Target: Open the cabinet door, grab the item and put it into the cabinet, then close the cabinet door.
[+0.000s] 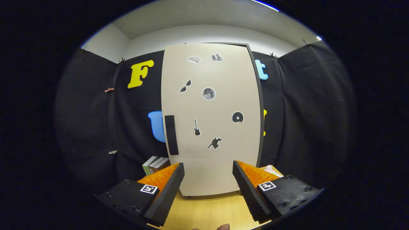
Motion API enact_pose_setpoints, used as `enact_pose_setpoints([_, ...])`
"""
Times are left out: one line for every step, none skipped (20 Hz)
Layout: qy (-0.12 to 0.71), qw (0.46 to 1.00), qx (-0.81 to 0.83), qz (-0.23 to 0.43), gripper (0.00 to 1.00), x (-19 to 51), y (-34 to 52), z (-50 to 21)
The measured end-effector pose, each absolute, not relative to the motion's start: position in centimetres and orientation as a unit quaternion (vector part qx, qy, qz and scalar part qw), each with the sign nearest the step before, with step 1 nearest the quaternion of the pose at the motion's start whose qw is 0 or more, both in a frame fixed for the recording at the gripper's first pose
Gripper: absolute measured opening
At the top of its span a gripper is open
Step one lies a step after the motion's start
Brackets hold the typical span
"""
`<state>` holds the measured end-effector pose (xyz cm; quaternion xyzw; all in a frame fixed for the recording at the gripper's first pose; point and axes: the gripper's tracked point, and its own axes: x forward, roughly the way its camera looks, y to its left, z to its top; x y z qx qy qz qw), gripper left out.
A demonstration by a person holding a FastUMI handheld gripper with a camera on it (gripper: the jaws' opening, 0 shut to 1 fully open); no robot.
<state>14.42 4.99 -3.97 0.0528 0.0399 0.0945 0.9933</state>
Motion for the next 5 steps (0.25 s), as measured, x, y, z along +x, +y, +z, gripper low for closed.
enact_pose_setpoints([0.039, 0.993, 0.052, 0.095, 0.98, 14.43, 4.99, -3.94])
enact_pose_setpoints([0.040, 0.993, 0.052, 0.095, 0.98, 14.43, 4.98, -4.00])
enact_pose_setpoints([0.040, 0.993, 0.053, 0.096, 0.98, 14.45, 5.08, -3.99])
enact_pose_setpoints([0.040, 0.993, 0.053, 0.096, 0.98, 14.48, 5.10, -4.00])
enact_pose_setpoints([0.040, 0.993, 0.052, 0.097, 0.98, 14.46, 5.11, -4.05])
